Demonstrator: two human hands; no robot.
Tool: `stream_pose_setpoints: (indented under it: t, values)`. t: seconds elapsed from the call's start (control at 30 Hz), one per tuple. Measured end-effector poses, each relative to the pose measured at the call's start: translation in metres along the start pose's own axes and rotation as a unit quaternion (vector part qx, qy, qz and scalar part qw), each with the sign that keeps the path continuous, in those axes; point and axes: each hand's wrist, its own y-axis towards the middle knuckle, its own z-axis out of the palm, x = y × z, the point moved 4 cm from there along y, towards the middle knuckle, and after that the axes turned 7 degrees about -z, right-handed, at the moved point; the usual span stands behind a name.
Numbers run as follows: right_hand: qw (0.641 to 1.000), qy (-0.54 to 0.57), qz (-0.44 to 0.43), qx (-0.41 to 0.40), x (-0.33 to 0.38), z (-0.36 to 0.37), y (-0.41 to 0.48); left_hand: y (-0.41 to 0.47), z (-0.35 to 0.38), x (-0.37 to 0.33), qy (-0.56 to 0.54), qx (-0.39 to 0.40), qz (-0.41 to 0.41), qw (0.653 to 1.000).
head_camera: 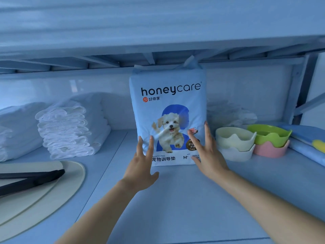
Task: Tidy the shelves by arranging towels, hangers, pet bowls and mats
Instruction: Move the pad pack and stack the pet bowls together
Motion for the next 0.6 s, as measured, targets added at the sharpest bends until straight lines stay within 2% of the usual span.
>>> stream_pose_setpoints:
  t: [0.13,0.27,0.33,0.37,0.47,0.53,0.6]
  values:
    - [1.0,-0.014,0.012,0.006,-0.02,0.014,0.017,0.029,0.014,-0.004,0.019,-0.033,-0.006,0.999]
    - [1.0,-0.002,0.021,0.01,-0.029,0.022,0.028,0.042,0.029,-0.009,0.002,-0.06,-0.056,0.997]
    - [1.0,0.008,0.02,0.007,-0.03,0.023,0.028,0.045,0.029,-0.01,0.04,-0.084,-0.07,0.993]
    - [1.0,0.008,0.017,0.002,-0.029,0.022,0.028,0.047,0.026,-0.013,0.071,-0.112,-0.051,0.99]
    - [0.999,-0.027,-0.022,-0.032,-0.021,0.014,0.026,0.052,0.022,-0.025,0.15,-0.181,0.076,0.969]
    - [0.995,-0.073,-0.058,-0.043,-0.015,0.013,0.024,0.056,0.028,-0.032,0.205,-0.192,0.136,0.95]
    - [0.99,-0.109,-0.086,-0.032,-0.013,0.016,0.023,0.06,0.034,-0.036,0.226,-0.199,0.159,0.94]
